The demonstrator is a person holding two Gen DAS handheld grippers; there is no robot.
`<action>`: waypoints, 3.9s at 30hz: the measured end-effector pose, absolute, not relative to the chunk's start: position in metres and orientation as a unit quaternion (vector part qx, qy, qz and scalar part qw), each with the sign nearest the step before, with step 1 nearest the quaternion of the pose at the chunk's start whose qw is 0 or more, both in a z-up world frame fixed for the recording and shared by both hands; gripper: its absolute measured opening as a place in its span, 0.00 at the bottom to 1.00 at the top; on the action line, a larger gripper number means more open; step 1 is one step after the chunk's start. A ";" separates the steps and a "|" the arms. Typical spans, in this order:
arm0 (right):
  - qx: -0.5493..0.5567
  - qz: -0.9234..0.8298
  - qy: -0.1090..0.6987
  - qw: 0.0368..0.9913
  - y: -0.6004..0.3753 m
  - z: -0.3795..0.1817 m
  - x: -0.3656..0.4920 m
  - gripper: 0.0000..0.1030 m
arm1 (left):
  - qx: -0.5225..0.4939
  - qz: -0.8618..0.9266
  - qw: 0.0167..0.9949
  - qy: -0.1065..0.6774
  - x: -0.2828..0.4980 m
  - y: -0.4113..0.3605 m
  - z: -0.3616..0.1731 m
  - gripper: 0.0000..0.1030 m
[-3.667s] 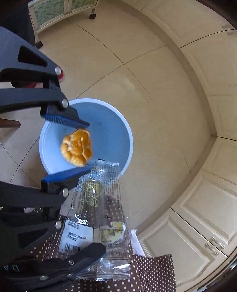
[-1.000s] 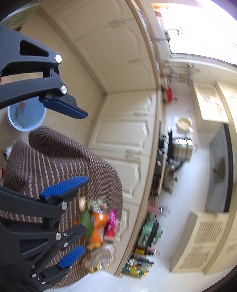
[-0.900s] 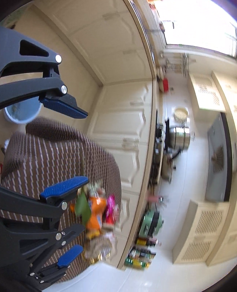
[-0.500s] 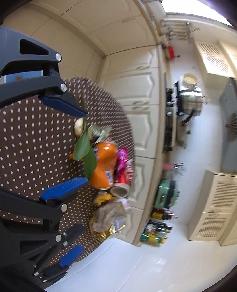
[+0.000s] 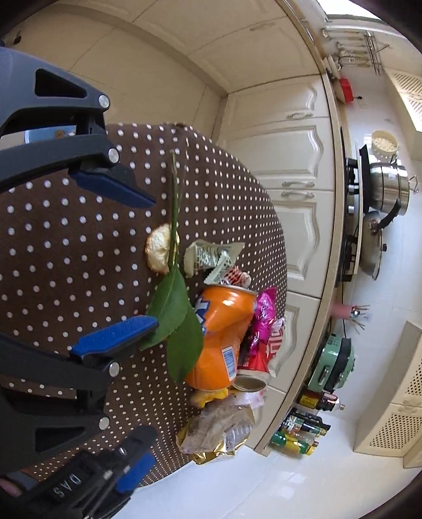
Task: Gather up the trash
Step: 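Grasp the tangerine with the leafy stem using the right tool, then grasp the small tangerine peel with the left tool, then carry tangerine and peel over the blue bucket and open both tools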
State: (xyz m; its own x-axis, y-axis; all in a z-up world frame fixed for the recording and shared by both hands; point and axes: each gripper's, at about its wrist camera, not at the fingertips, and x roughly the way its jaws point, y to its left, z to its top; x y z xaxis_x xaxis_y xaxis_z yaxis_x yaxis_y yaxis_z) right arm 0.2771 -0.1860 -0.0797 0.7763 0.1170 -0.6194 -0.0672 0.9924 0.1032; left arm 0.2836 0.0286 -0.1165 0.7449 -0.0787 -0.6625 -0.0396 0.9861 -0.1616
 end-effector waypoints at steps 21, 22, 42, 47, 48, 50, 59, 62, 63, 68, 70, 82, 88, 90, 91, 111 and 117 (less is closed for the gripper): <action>0.004 0.144 0.386 0.911 -0.112 -0.083 0.312 0.62 | -0.109 -0.015 0.925 0.363 0.281 0.085 -0.118 0.66; 0.002 0.146 0.388 0.910 -0.109 -0.083 0.313 0.62 | -0.108 -0.014 0.925 0.365 0.281 0.087 -0.118 0.66; 0.025 0.136 0.366 0.920 -0.090 -0.072 0.296 0.62 | -0.108 0.018 0.930 0.351 0.272 0.121 -0.116 0.66; 0.043 0.160 0.398 0.902 -0.081 -0.087 0.318 0.62 | -0.116 0.014 0.930 0.348 0.270 0.126 -0.115 0.66; 0.047 0.163 0.403 0.899 -0.079 -0.089 0.324 0.62 | -0.115 0.015 0.931 0.347 0.270 0.127 -0.115 0.66; 0.060 0.170 0.411 0.893 -0.078 -0.092 0.332 0.62 | -0.116 0.015 0.930 0.347 0.270 0.129 -0.115 0.66; 0.076 0.178 0.379 0.905 -0.087 -0.085 0.329 0.17 | -0.113 -0.035 0.927 0.356 0.281 0.111 -0.112 0.66; 0.070 0.153 0.354 0.920 -0.097 -0.078 0.322 0.17 | -0.104 -0.061 0.923 0.367 0.289 0.094 -0.114 0.66; 0.068 0.142 0.338 0.928 -0.102 -0.074 0.317 0.17 | -0.097 -0.063 0.921 0.372 0.293 0.087 -0.116 0.66; 0.081 0.136 0.331 0.930 -0.116 -0.073 0.315 0.17 | -0.076 -0.068 0.915 0.391 0.309 0.064 -0.123 0.65; 0.083 0.136 0.329 0.931 -0.115 -0.073 0.314 0.17 | -0.063 -0.064 0.913 0.397 0.317 0.056 -0.125 0.65; 0.076 0.134 0.325 0.933 -0.113 -0.072 0.312 0.17 | -0.041 -0.034 0.923 0.382 0.316 0.052 -0.121 0.34; 0.073 0.155 0.323 0.931 -0.098 -0.070 0.303 0.17 | -0.089 -0.023 0.932 0.351 0.287 0.092 -0.111 0.34; 0.069 0.168 0.320 0.930 -0.086 -0.068 0.297 0.17 | -0.102 -0.020 0.932 0.348 0.279 0.107 -0.111 0.34; 0.067 0.175 0.320 0.929 -0.081 -0.068 0.295 0.17 | -0.114 -0.021 0.931 0.346 0.273 0.117 -0.111 0.34; -0.076 0.338 0.353 0.869 0.136 -0.146 0.266 0.17 | -0.205 0.167 0.872 0.412 0.205 0.293 -0.205 0.34; -0.100 0.344 0.373 0.856 0.172 -0.181 0.277 0.17 | -0.223 0.178 0.850 0.443 0.216 0.321 -0.241 0.35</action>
State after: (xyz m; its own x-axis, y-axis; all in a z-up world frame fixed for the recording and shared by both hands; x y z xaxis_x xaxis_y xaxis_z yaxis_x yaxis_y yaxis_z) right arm 0.2767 0.1715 -0.1810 0.4855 0.5140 -0.7072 -0.6634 0.7435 0.0849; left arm 0.2164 0.3214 -0.2409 0.5441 0.1045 -0.8325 -0.5005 0.8368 -0.2221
